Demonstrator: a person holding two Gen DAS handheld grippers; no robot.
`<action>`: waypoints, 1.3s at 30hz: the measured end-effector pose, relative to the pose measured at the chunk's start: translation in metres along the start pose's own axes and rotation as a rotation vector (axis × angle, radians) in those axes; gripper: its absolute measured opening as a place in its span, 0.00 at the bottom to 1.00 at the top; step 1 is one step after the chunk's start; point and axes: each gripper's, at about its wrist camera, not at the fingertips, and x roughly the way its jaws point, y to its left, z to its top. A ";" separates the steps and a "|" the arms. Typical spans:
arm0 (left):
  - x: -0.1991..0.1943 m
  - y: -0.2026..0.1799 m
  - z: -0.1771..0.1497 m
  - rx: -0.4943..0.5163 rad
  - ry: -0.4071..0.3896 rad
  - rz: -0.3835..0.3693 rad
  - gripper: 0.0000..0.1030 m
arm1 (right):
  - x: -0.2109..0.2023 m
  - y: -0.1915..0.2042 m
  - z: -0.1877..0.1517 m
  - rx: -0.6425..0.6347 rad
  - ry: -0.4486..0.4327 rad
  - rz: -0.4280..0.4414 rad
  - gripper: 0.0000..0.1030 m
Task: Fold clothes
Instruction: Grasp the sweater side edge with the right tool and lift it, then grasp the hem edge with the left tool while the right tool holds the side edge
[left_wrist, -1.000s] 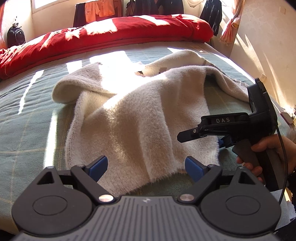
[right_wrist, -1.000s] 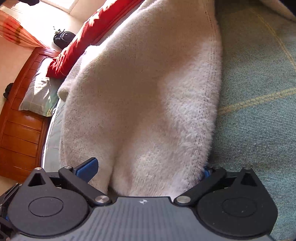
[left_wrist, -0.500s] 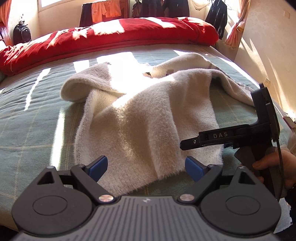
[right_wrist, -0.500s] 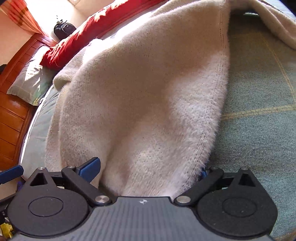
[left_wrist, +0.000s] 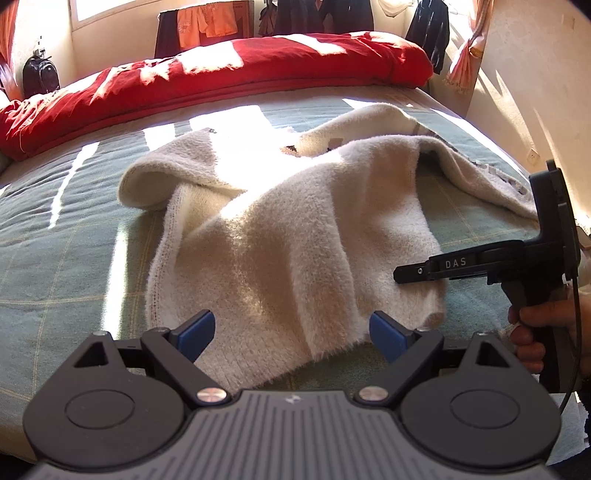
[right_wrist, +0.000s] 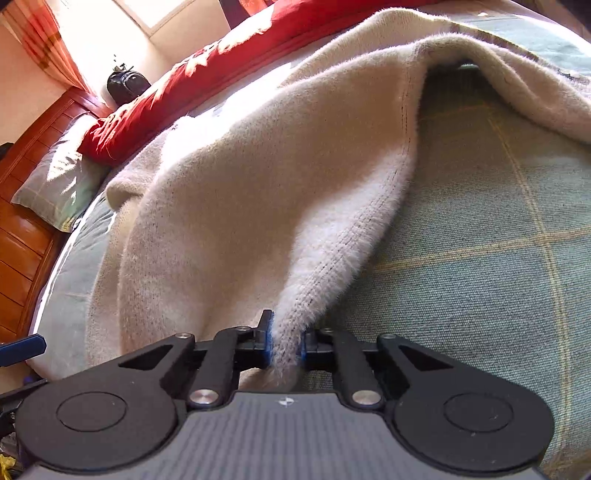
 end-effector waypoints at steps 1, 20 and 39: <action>-0.001 0.000 0.000 0.002 -0.003 0.000 0.88 | -0.004 0.000 0.002 -0.003 -0.011 -0.001 0.13; 0.009 0.021 0.000 0.035 -0.044 -0.047 0.88 | -0.074 -0.041 0.000 0.029 -0.035 -0.069 0.25; 0.108 0.094 0.045 -0.090 0.127 0.152 0.44 | -0.053 -0.048 -0.005 0.042 0.031 -0.110 0.48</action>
